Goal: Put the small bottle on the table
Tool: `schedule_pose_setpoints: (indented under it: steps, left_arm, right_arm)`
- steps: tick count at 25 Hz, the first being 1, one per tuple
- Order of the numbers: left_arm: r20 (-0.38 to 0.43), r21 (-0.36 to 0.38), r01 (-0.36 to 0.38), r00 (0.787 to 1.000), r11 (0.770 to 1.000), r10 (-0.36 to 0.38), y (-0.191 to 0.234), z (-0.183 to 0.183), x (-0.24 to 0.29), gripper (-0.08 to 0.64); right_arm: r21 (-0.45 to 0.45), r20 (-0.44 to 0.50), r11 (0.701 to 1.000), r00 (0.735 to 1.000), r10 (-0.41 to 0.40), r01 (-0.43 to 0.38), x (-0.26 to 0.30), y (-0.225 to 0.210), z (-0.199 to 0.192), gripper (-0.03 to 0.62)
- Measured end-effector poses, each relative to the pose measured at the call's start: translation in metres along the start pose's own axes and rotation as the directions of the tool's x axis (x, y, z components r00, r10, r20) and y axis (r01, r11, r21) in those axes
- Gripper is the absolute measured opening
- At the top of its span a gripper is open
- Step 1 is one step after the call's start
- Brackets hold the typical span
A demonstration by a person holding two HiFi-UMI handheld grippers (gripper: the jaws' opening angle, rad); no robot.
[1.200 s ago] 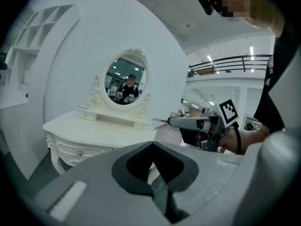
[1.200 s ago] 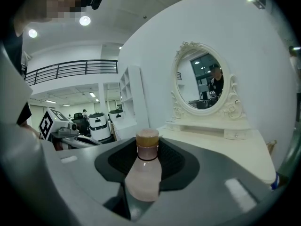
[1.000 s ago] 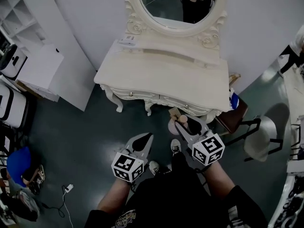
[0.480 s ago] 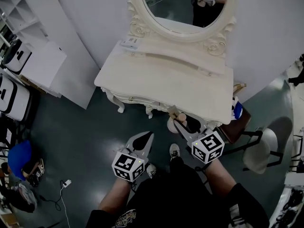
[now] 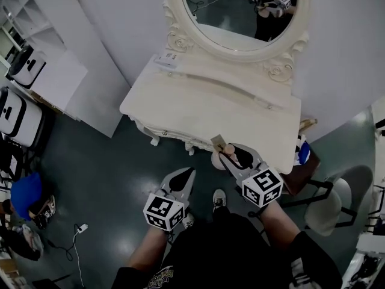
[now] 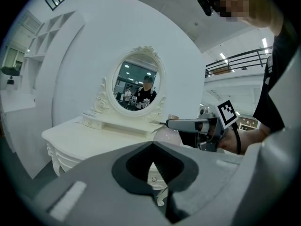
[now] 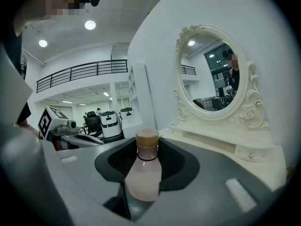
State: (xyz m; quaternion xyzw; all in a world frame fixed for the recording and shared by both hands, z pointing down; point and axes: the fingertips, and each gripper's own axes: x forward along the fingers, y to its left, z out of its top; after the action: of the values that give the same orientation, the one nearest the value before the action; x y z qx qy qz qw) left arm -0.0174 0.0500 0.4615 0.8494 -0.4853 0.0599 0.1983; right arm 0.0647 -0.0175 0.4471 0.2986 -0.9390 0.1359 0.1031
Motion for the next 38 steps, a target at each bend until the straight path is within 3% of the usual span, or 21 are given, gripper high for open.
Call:
schedule_pose_setpoints:
  steps: [20, 28, 38]
  left_arm:
    - [0.024, -0.036, -0.103, 0.994, 0.994, 0.103, 0.008, 0.018, 0.067, 0.0]
    - [0.024, -0.033, -0.121, 0.992, 0.992, 0.122, 0.014, 0.027, 0.081, 0.0]
    - [0.014, -0.006, -0.087, 0.996, 0.996, 0.087, 0.036, 0.047, 0.101, 0.0]
  right_arm:
    - [-0.013, -0.028, 0.993, 0.993, 0.114, -0.114, 0.027, -0.066, 0.009, 0.169]
    - [-0.006, -0.032, 0.992, 0.992, 0.124, -0.124, 0.036, -0.083, 0.012, 0.168]
    - [0.004, -0.03, 0.996, 0.996, 0.085, -0.084, 0.056, -0.106, 0.022, 0.169]
